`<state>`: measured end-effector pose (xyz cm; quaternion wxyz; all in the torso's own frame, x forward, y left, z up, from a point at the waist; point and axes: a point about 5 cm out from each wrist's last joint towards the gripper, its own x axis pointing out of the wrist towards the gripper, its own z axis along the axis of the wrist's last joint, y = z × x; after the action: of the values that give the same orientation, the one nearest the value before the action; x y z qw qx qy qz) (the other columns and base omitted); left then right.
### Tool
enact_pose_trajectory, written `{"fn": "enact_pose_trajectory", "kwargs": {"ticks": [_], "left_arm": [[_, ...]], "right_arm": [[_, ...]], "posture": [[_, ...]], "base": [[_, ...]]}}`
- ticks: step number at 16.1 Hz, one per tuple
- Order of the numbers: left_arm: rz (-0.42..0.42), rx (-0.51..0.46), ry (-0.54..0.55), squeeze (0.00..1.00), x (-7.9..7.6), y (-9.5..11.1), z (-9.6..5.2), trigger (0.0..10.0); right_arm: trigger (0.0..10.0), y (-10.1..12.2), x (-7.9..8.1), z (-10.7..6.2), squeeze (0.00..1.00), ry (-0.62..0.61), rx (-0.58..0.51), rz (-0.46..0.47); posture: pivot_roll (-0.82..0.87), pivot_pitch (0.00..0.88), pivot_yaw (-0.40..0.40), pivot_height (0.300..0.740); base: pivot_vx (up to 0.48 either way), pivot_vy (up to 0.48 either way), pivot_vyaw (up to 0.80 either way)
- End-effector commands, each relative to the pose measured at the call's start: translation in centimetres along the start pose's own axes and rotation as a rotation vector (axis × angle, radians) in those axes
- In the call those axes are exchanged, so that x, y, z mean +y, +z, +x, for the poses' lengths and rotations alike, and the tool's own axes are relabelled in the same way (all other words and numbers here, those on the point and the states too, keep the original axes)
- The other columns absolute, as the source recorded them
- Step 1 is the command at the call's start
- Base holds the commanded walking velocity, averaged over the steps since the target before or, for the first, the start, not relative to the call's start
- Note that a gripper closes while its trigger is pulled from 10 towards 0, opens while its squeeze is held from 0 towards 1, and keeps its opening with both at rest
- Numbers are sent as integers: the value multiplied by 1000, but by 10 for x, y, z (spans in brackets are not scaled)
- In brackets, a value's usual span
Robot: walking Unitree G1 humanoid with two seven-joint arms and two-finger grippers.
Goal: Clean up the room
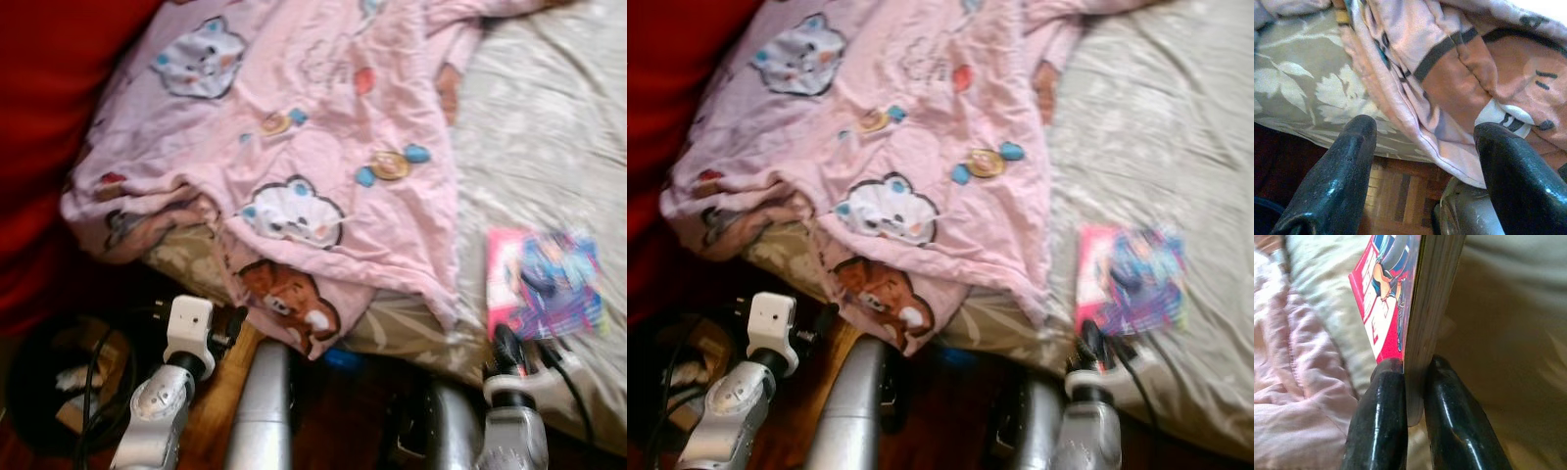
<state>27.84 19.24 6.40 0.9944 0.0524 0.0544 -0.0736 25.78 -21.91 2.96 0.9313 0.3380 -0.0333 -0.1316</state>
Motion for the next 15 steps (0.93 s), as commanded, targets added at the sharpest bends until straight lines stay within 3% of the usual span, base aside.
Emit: {"fn": "enact_pose_trajectory", "kwargs": {"ticks": [1, 3, 6, 9, 12, 15], "left_arm": [[-1, 57, 29, 0, 3, -18, -9, 10000], [-14, 57, 42, 0, 2, -20, -7, 10000], [-25, 55, 52, 0, -1, -25, -2, 10000], [-37, 24, 100, 0, 5, -24, 4, 10000], [-53, 7, 125, 0, 5, -22, 7, 10000], [-80, -15, 144, 0, 0, -23, 9, 10000]], "right_arm": [[10000, 3, -1, -6, 0, 1, -20, -91], [10000, 7, 8, -4, 0, 42, -42, -222], [10000, 10, 24, 4, 0, 101, -65, -303], [10000, 12, 38, 11, 0, 141, -92, -423], [10000, 10, 40, 14, 0, 144, -79, -450], [10000, 2, 39, 14, 0, 162, -34, -551]], "posture": [[126, 419, 51, 622], [118, 397, 39, 622], [101, 352, 18, 622], [90, 290, -1, 622], [82, 252, -14, 622], [63, 220, -29, 622]], "base": [[0, 0, 0], [0, 0, 0], [0, 0, 0], [0, 0, 0], [0, 0, 0], [0, 0, 0]]}}
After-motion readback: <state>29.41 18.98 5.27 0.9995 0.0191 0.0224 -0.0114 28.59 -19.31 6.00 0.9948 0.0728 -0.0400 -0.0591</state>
